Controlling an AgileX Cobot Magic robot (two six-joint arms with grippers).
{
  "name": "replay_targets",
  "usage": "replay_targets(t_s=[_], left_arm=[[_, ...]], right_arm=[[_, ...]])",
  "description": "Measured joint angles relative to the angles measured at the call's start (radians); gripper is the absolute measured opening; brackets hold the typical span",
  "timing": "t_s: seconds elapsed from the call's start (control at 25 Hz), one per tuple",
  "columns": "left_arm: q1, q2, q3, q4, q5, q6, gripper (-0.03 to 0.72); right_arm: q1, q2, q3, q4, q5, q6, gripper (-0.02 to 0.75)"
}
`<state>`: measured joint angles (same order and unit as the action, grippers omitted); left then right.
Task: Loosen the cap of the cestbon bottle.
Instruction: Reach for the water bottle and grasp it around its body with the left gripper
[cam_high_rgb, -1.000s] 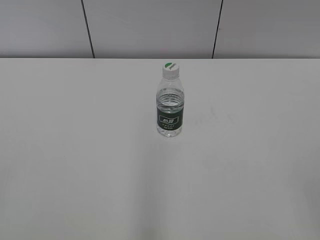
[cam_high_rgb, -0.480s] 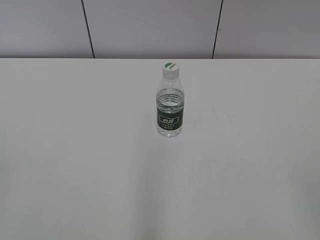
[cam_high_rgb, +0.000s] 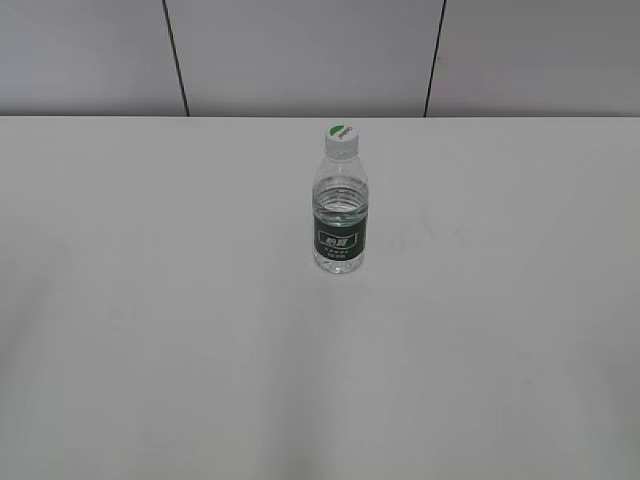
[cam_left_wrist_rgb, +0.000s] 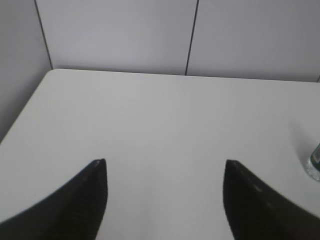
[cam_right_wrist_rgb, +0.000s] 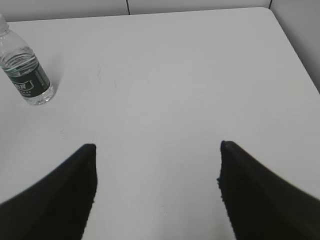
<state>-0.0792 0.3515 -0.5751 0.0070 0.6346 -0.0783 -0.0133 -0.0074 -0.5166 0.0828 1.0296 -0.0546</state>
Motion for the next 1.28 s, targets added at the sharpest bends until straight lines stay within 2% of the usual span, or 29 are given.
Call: replay_targets(t_s=[0.24, 0.52, 0.8, 1.12, 1.28], left_arm=[[0.000, 0.218, 0.000, -0.047, -0.153, 0.000, 0.558], [0.000, 0.516, -0.002, -0.050, -0.439, 0.000, 0.558], [-0.004, 0.809, -0.005, 0.001, -0.693, 0.000, 0.558], [-0.093, 1.109, -0.005, 0.236, -1.012, 0.000, 0.558], [-0.097, 1.198, -0.005, 0.384, -1.153, -0.014, 0.558]], right_arm=[[0.000, 0.000, 0.000, 0.000, 0.000, 0.001, 0.576], [0.000, 0.000, 0.000, 0.000, 0.000, 0.001, 0.576], [0.000, 0.000, 0.000, 0.001, -0.001, 0.001, 0.576], [0.000, 0.000, 0.000, 0.001, -0.001, 0.001, 0.576], [0.000, 0.000, 0.000, 0.001, -0.001, 0.001, 0.576]])
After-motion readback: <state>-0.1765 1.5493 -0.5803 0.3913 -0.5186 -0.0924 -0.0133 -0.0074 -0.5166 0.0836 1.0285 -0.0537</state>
